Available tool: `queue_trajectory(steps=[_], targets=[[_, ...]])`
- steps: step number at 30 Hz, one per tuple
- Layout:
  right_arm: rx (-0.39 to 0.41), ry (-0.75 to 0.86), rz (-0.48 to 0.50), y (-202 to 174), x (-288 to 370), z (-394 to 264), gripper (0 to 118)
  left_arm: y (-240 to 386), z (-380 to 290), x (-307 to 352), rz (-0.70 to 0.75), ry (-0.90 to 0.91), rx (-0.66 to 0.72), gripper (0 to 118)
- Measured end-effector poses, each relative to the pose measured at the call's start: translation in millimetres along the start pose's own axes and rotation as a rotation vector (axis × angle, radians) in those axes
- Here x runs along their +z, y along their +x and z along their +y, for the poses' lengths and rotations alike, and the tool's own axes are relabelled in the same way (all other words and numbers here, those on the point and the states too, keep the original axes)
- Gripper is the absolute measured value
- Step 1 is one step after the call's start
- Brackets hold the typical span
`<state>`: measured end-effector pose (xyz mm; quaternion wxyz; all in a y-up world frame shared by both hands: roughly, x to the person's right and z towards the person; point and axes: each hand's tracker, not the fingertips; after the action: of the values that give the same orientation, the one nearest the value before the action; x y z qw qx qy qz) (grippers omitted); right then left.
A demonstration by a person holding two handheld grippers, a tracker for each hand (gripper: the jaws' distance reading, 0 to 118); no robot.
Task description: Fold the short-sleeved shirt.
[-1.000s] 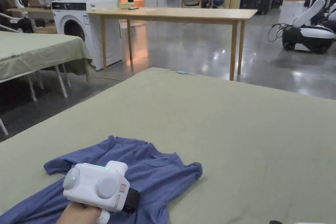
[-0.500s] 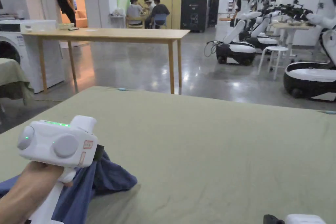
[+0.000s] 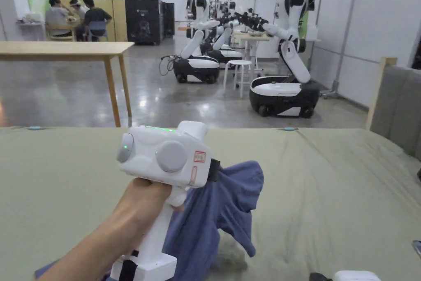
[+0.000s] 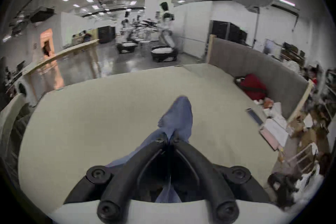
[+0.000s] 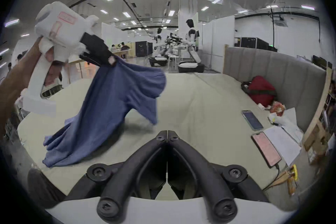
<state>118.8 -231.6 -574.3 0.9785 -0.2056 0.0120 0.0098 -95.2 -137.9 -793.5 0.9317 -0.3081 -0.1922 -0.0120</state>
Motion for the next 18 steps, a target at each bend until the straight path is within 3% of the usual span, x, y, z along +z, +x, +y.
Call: queue_trajectory(steps=[9,10,11,12,13,18], targets=[[-0.029,-0.079,-0.069,28.2,-26.9,-17.5,1,32.4,-67.1,-142.1,-0.055,-0.236,0.077,0],[-0.029,-0.086,-0.069,28.9,-30.0,-18.7,1,29.7,-73.8,-149.1,-0.056,-0.246,0.087,6],[-0.029,-0.093,-0.068,29.5,-32.7,-19.6,1,26.4,-80.3,-154.6,-0.055,-0.252,0.098,40],[-0.029,-0.096,-0.067,29.4,-34.0,-20.3,1,22.7,-85.5,-152.4,-0.055,-0.233,0.099,84],[-0.029,-0.098,-0.065,29.1,-34.8,-20.3,1,20.1,-88.0,-148.1,-0.044,-0.209,0.092,118],[-0.022,-0.089,-0.047,21.0,-36.4,-16.5,1,-3.7,-91.8,-66.4,0.093,-0.035,0.032,103]])
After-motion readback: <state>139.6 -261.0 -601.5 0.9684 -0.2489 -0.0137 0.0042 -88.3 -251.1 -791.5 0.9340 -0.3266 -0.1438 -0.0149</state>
